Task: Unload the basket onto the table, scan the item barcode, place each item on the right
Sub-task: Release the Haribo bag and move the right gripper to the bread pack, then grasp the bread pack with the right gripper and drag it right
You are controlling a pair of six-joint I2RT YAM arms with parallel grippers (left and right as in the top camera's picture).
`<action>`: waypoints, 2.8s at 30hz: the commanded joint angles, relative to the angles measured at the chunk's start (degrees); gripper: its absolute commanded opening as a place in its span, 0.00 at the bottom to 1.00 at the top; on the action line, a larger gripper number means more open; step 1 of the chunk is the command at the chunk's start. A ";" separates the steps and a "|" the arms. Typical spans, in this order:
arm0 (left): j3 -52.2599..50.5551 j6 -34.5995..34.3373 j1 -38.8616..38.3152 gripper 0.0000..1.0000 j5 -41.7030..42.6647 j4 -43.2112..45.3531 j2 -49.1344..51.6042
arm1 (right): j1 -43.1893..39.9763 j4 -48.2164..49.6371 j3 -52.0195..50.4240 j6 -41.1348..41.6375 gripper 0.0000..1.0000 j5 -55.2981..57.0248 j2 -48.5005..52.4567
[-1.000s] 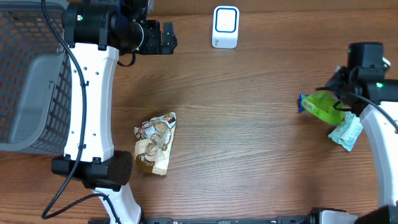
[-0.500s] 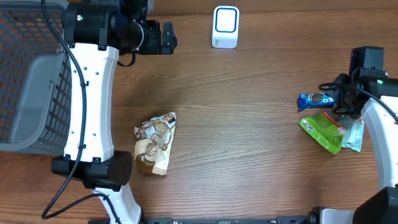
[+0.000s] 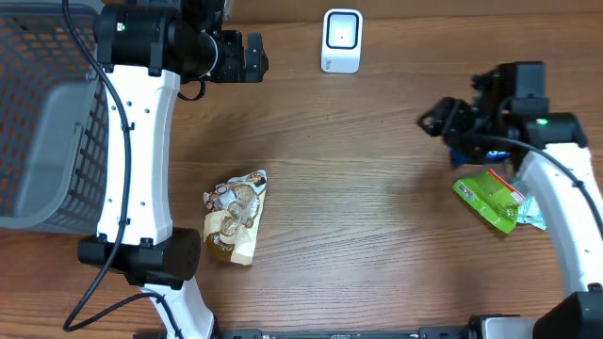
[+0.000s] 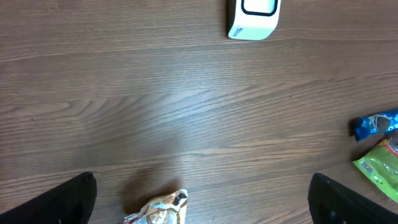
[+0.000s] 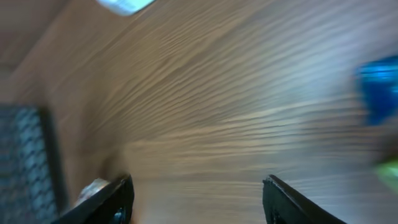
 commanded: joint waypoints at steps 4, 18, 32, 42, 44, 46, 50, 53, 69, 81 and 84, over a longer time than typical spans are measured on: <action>0.46 0.42 0.09 1.00 -0.33 0.44 -0.50 | 10.14 5.86 -3.54 7.89 0.71 -3.28 0.90; 0.46 0.33 1.01 1.00 -2.97 -0.94 -0.50 | 32.35 28.20 -5.16 23.82 0.73 0.70 12.37; 0.46 -4.81 11.21 1.00 -12.11 -3.34 -0.48 | 47.47 38.49 -4.07 27.02 0.88 16.41 18.45; 0.44 -5.22 11.63 1.00 -12.09 -5.31 -0.39 | 51.56 41.20 -2.97 26.82 0.88 16.31 25.88; 0.44 -5.25 11.63 1.00 -12.09 -5.31 -0.35 | 51.76 42.40 -2.91 26.82 0.86 14.69 27.32; 0.44 -5.29 11.61 1.00 -12.07 -5.33 -0.33 | 51.76 43.32 -2.91 26.84 0.80 13.55 28.41; -0.04 -5.66 11.61 1.00 -12.07 -5.31 -0.33 | 51.76 43.17 -2.93 26.82 0.68 13.44 29.90; -1.18 -5.66 11.61 1.00 -12.09 -5.27 -0.33 | 51.74 42.84 -2.93 26.80 0.49 13.44 30.62; -7.82 -5.64 11.47 1.00 -11.65 -4.00 -0.33 | 39.15 24.13 -2.91 13.18 0.04 7.41 22.69; -7.87 -5.64 9.73 1.00 -11.67 -3.10 -0.33 | 30.53 11.17 -2.97 -5.81 0.73 -1.38 21.27; -7.87 -5.64 9.53 1.00 -11.67 -3.04 -0.33 | 30.27 13.18 -2.97 -2.03 0.78 -1.36 21.27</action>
